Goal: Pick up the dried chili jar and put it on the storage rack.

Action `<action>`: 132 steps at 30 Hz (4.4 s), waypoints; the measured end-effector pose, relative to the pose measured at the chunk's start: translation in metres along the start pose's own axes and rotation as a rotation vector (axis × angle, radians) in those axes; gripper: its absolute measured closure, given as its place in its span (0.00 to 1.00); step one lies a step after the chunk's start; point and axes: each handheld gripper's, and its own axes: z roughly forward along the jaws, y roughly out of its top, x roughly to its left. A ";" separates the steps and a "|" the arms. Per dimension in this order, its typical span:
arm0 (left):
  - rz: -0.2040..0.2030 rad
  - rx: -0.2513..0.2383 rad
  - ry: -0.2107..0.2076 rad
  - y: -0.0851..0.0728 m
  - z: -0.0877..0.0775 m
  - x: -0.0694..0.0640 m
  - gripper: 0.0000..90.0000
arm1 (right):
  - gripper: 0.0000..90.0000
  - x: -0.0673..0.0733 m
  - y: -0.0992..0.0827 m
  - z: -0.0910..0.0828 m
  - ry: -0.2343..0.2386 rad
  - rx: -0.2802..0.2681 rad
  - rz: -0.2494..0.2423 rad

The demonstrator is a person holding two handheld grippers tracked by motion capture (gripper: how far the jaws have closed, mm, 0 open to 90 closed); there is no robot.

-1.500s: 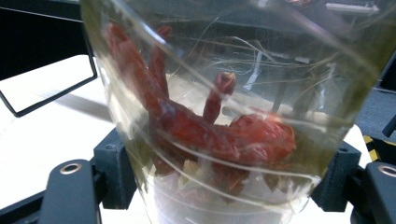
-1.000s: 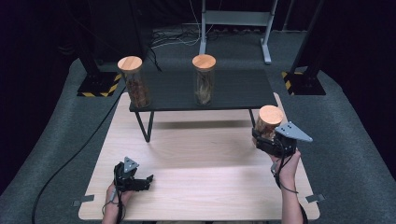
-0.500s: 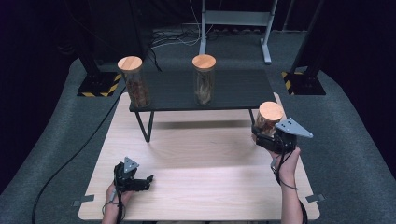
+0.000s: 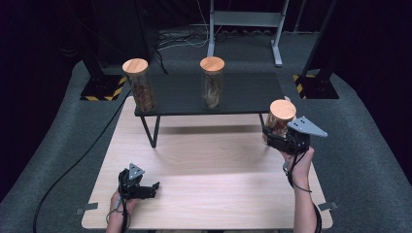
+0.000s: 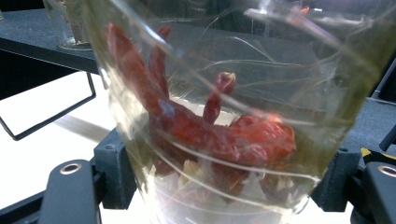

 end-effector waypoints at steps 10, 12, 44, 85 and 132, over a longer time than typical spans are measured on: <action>-0.001 0.000 0.000 0.000 0.000 0.000 0.01 | 0.27 -0.002 0.008 0.003 0.001 -0.002 -0.001; -0.001 0.000 -0.001 0.000 0.000 0.000 0.01 | 0.27 -0.002 0.009 0.003 0.001 -0.002 -0.002; -0.004 0.002 -0.004 0.000 0.000 0.000 0.01 | 0.27 -0.008 0.042 0.005 -0.014 -0.015 -0.012; -0.004 0.002 -0.004 0.000 0.000 0.000 0.02 | 0.27 -0.024 0.081 0.023 -0.051 -0.016 0.010; 0.004 -0.001 -0.001 0.000 0.000 0.000 0.02 | 0.27 -0.043 0.089 0.069 -0.069 0.047 0.089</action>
